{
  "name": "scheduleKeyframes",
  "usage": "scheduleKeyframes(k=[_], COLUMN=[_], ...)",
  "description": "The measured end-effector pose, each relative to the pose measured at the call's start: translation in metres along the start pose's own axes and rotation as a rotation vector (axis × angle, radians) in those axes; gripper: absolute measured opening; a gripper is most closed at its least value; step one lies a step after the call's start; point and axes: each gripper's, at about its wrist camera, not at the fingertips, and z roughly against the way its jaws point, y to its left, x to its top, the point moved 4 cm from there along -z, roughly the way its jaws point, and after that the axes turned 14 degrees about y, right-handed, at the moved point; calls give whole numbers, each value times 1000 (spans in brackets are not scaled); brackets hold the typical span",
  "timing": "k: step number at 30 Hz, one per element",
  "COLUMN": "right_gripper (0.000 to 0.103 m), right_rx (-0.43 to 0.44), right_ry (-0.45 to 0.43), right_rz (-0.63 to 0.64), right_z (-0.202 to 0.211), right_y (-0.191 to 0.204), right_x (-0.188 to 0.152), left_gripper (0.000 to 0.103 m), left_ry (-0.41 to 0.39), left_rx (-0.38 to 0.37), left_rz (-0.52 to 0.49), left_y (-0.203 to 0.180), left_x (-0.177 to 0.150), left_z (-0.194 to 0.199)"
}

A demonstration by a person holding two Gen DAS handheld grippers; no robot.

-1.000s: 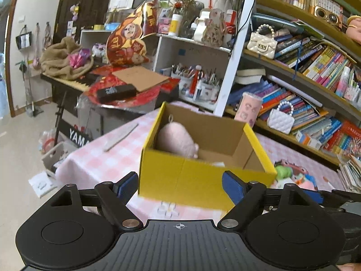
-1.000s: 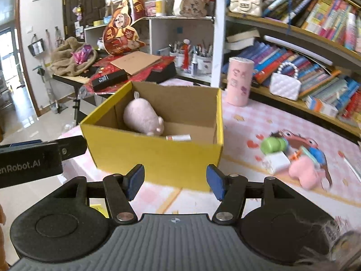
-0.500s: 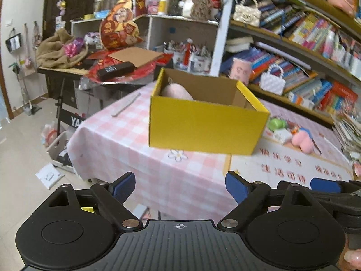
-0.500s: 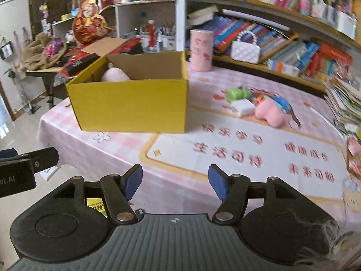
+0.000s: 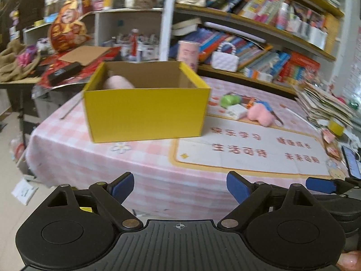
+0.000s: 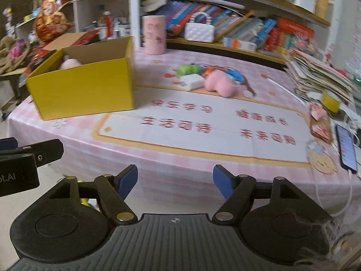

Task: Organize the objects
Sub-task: 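Move both tools toward the remaining toys on the printed mat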

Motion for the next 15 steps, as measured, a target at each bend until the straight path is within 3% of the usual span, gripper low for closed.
scheduleKeyframes(k=[15], right_gripper=[74], right_rx=[-67], right_ry=[54], right_rz=[-139], right_z=[-23], right_y=[-89], right_x=[9], left_gripper=[92], left_ry=[56], left_rx=[-85], left_rz=[-134], left_y=[-84], left_x=[28], left_z=[-44])
